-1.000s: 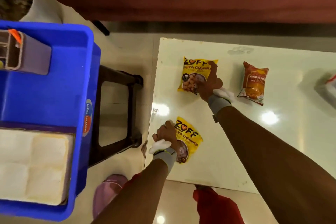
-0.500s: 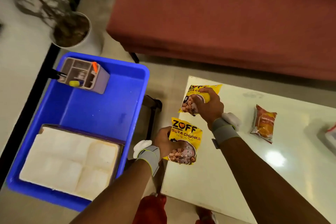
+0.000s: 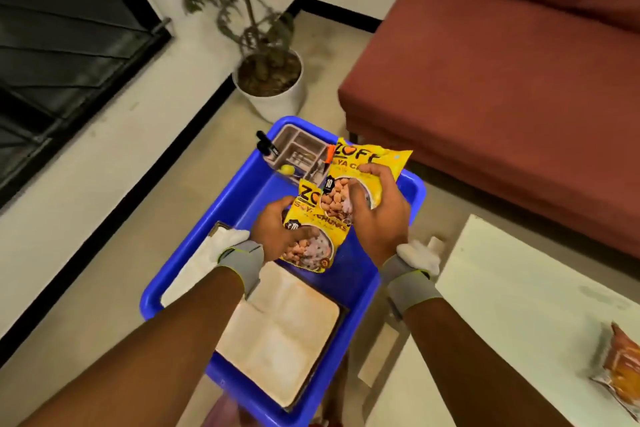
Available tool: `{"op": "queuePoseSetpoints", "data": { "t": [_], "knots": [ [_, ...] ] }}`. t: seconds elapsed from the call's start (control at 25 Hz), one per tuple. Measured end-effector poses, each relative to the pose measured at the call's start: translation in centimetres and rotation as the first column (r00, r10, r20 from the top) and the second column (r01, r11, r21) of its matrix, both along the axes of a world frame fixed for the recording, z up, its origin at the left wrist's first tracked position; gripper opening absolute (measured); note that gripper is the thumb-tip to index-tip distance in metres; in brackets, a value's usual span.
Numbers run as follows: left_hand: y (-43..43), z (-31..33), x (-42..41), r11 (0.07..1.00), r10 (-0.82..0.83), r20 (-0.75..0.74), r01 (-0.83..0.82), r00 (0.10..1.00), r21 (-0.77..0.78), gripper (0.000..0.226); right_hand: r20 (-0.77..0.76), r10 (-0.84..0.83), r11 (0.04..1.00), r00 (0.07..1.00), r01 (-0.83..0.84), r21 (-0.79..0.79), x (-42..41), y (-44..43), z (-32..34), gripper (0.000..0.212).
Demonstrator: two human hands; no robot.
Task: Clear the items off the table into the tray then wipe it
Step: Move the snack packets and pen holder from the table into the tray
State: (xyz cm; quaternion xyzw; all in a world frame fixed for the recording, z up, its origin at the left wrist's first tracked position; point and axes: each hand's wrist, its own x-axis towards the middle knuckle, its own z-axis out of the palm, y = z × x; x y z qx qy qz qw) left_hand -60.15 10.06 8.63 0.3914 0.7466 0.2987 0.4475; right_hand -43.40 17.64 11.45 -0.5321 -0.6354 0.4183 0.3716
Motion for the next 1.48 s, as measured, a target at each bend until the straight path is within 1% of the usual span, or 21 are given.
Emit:
{"op": "queuePoseSetpoints", "data": {
  "t": [0.12,0.24,0.32,0.44,0.52,0.56,0.64,0.72,0.76,0.8,0.84,0.88,0.96,1.0,1.08,1.12,1.16,1.24,1.28,1.36,1.48],
  "knots": [
    [0.1,-1.1,-4.8,0.996,-0.059,-0.259,0.040,0.964,-0.078,0.050,0.075,0.068,0.998,0.995,-0.069,0.004,-3.9,-2.8,-2.1,0.017],
    [1.2,-3.4,-8.3,0.975,-0.158,-0.361,0.088,0.919,-0.204,0.054,0.026,0.169,0.984,0.985,-0.167,-0.062,-6.5,-4.4,-4.3,0.028],
    [2.0,-4.7,-9.4,0.974,-0.200,-0.464,0.121,0.863,-0.194,0.048,0.056,0.207,0.973,0.977,-0.199,-0.115,-7.7,-4.6,-5.6,0.030],
    [2.5,-5.9,-8.5,0.986,-0.164,-0.664,0.115,0.729,-0.117,0.042,0.144,0.174,0.972,0.974,-0.147,-0.182,-8.7,-4.4,-7.2,0.014],
    [2.2,-6.8,-8.0,0.990,-0.121,-0.615,0.053,0.779,-0.127,0.031,0.126,0.110,0.966,0.986,-0.076,-0.246,-9.1,-4.2,-7.9,0.012],
    [2.0,-7.0,-8.1,0.982,-0.130,-0.553,0.031,0.823,-0.184,0.030,0.117,0.091,0.962,0.989,-0.057,-0.267,-9.4,-4.1,-8.0,0.011],
    [2.0,-7.0,-8.4,0.982,-0.093,-0.493,-0.003,0.865,-0.190,0.035,0.058,0.037,0.951,0.998,-0.017,-0.308,-9.9,-4.1,-7.9,0.009],
    [2.6,-5.7,-8.9,0.991,0.074,-0.509,-0.119,0.857,-0.057,0.032,-0.054,-0.030,0.922,0.998,0.007,-0.388,-10.8,-4.1,-8.2,0.007],
    [2.7,-4.8,-9.2,0.985,0.157,-0.535,-0.169,0.830,0.027,0.029,-0.111,-0.050,0.897,0.993,-0.005,-0.441,-11.7,-4.2,-8.4,0.008],
    [2.6,-4.0,-9.2,0.981,0.193,-0.573,-0.168,0.797,0.097,0.029,-0.134,-0.038,0.877,0.990,-0.032,-0.480,-12.5,-4.5,-8.7,0.009],
    [2.4,-3.6,-9.2,0.987,0.157,-0.618,-0.103,0.770,0.123,0.032,-0.104,0.008,0.871,0.995,-0.058,-0.489,-13.2,-4.9,-9.1,0.009],
    [1.9,-3.5,-9.1,0.995,0.062,-0.637,0.000,0.768,0.097,0.039,-0.052,0.068,0.876,0.996,-0.085,-0.476,-13.8,-5.3,-9.6,0.011],
    [0.8,-3.7,-8.5,0.989,-0.139,-0.573,0.138,0.808,-0.045,0.045,0.093,0.159,0.907,0.983,-0.108,-0.408,-14.7,-5.7,-10.4,0.017],
    [0.4,-4.1,-8.3,0.980,-0.199,-0.534,0.169,0.822,-0.106,0.044,0.200,0.202,0.921,0.959,-0.116,-0.373,-15.1,-5.5,-10.9,0.022],
    [0.1,-5.0,-7.7,0.974,-0.224,-0.544,0.173,0.809,-0.146,0.040,0.422,0.264,0.934,0.867,-0.120,-0.337,-15.1,-5.1,-11.4,0.029],
    [0.1,-5.2,-7.5,0.974,-0.226,-0.557,0.168,0.799,-0.155,0.037,0.475,0.282,0.934,0.834,-0.125,-0.334,-14.9,-5.0,-11.3,0.029],
    [0.2,-5.3,-7.2,0.972,-0.229,-0.569,0.159,0.790,-0.171,0.032,0.466,0.305,0.925,0.830,-0.143,-0.351,-14.6,-5.0,-11.2,0.029],
    [0.4,-4.9,-6.2,0.963,-0.248,-0.600,0.127,0.761,-0.238,0.023,0.361,0.328,0.906,0.873,-0.183,-0.381,-13.2,-5.1,-10.2,0.027],
    [0.5,-4.5,-5.6,0.957,-0.262,-0.622,0.113,0.738,-0.268,0.024,0.325,0.306,0.917,0.895,-0.186,-0.353,-12.3,-5.2,-9.6,0.026],
    [0.9,-3.0,-2.7,0.955,-0.278,-0.659,0.128,0.699,-0.267,0.029,0.327,0.210,0.964,0.922,-0.139,-0.225,-8.8,-5.1,-8.4,0.025],
    [1.2,-1.3,2.2,0.964,-0.252,-0.687,0.240,0.682,-0.116,0.029,0.442,0.083,0.996,0.893,-0.084,-0.019,-3.4,-4.9,-7.2,0.026]
  ]
}}
